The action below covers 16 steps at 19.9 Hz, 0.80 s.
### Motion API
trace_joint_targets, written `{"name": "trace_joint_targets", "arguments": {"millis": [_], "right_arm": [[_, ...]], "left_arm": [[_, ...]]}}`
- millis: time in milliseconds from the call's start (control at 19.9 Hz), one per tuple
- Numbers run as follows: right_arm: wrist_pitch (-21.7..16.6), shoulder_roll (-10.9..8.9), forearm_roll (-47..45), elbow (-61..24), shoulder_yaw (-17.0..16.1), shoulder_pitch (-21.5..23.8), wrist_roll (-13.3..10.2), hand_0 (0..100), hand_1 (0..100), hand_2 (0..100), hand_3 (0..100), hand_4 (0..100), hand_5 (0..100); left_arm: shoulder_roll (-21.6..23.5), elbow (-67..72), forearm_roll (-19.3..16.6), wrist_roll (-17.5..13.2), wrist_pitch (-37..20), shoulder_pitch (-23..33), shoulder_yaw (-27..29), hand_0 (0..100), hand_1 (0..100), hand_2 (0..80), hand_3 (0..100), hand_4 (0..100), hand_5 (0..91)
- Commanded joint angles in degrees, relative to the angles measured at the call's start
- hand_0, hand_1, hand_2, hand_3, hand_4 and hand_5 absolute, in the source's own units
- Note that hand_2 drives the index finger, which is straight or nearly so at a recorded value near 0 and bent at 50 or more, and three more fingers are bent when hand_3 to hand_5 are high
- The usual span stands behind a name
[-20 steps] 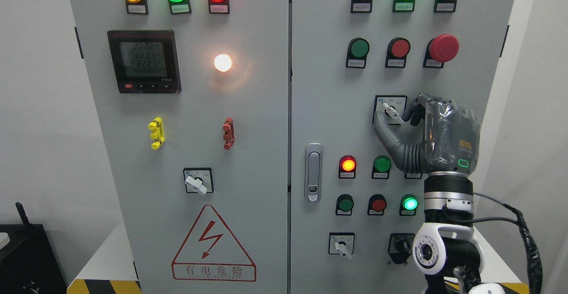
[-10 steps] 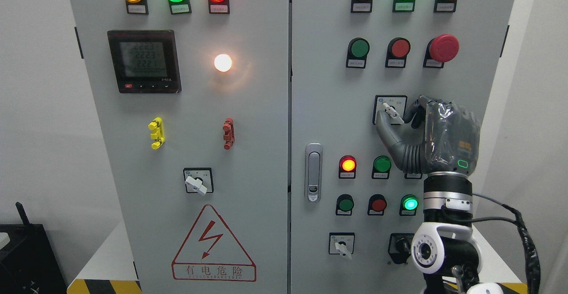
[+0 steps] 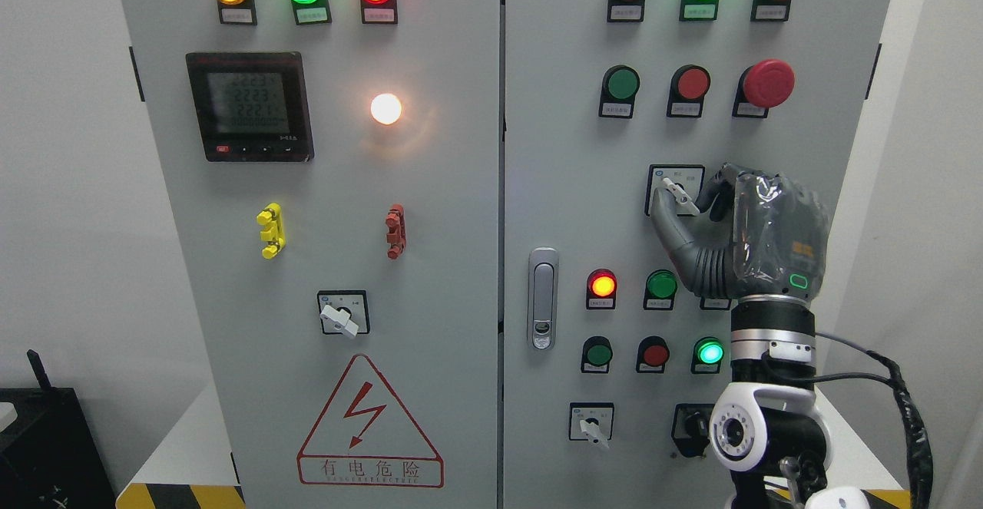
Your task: Rotate and turn off gray switch
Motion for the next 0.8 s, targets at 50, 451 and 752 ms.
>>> {"name": "trace_joint_targets", "arguments": {"millis": [50,451,752], "right_arm": [[-0.1,0.06,0.0,0.1,0.2,-0.1,0.0,34,28,70,83,76,87],[0.0,0.06,0.0,0.2,0.3,-0.3,0.0,37,28,72,84,77,87],[0.0,0.06,-0.1,0.5,0.6,-0.3,0.0,39,27,72,85,78,88]], "left_arm": [[0.0,0.0,0.0,0.0,0.0,0.0,1.8,12,39,0.0,0,0,0.0],[0.0,0.0,0.0,0.0,0.0,0.0,1.8,12,39,0.0,0,0,0.0],[0.0,0.0,0.0,0.0,0.0,0.0,1.8,12,39,0.0,0,0,0.0]]}}
